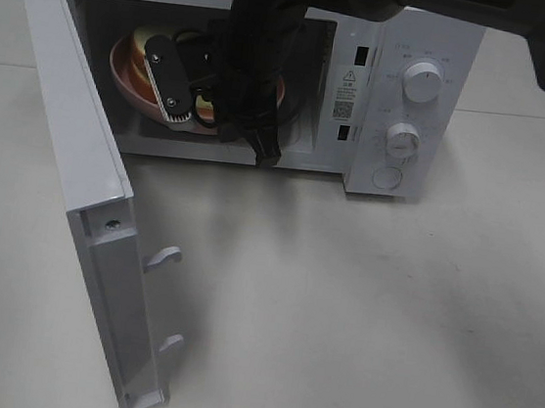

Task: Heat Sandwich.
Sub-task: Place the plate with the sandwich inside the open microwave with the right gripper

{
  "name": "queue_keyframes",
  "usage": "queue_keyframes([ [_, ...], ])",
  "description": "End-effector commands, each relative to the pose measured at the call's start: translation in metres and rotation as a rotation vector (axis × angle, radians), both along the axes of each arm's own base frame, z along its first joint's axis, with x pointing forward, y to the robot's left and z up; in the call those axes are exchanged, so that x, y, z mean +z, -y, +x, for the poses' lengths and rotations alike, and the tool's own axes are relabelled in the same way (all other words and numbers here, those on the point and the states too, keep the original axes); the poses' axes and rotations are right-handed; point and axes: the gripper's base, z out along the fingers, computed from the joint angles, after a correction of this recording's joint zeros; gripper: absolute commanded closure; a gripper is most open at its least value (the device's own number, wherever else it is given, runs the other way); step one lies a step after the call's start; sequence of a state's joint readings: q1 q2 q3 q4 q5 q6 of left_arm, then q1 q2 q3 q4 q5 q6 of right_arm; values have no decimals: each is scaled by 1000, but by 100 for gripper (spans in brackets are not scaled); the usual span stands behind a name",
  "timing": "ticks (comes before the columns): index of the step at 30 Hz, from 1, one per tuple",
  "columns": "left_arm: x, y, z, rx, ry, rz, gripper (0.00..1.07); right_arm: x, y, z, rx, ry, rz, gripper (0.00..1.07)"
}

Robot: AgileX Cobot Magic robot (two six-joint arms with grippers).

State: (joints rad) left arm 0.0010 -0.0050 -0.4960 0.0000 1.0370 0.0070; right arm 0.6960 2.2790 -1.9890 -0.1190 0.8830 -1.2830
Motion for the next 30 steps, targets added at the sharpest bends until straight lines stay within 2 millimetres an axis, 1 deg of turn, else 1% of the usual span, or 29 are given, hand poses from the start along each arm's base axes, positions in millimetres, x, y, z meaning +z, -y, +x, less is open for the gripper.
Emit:
queue_keyframes([
  [1, 0, 0, -3, 3, 28, -1, 1, 4, -4, 6, -22, 29, 30, 107],
  [5, 0, 0, -3, 3, 28, -1, 1, 0, -7, 12, -30, 32, 34, 107],
  [12, 0, 0, -3, 3, 28, -1, 1, -3, -4, 27, -72, 49, 52, 107],
  [16, 0, 0, -3, 3, 28, -1, 1, -5, -6, 30, -74, 53, 50, 107],
  [20, 0, 0, -3, 3, 28, -1, 1, -8, -8, 33, -74, 56, 56, 107],
  [21, 0, 0, -3, 3, 28, -1, 1, -12, -9, 34, -74, 53, 55, 107],
  [22, 0, 0, -3, 3, 28, -1, 1, -13, -5, 38, -85, 55, 61, 107],
  [25, 0, 0, -3, 3, 28, -1, 1, -17, -5, 39, -85, 51, 63, 107],
  [27, 0, 0, -3, 3, 28, -1, 1, -18, -2, 42, -93, 50, 64, 107],
  [30, 0, 0, -3, 3, 28, -1, 1, -18, -1, 42, -92, 52, 62, 107],
])
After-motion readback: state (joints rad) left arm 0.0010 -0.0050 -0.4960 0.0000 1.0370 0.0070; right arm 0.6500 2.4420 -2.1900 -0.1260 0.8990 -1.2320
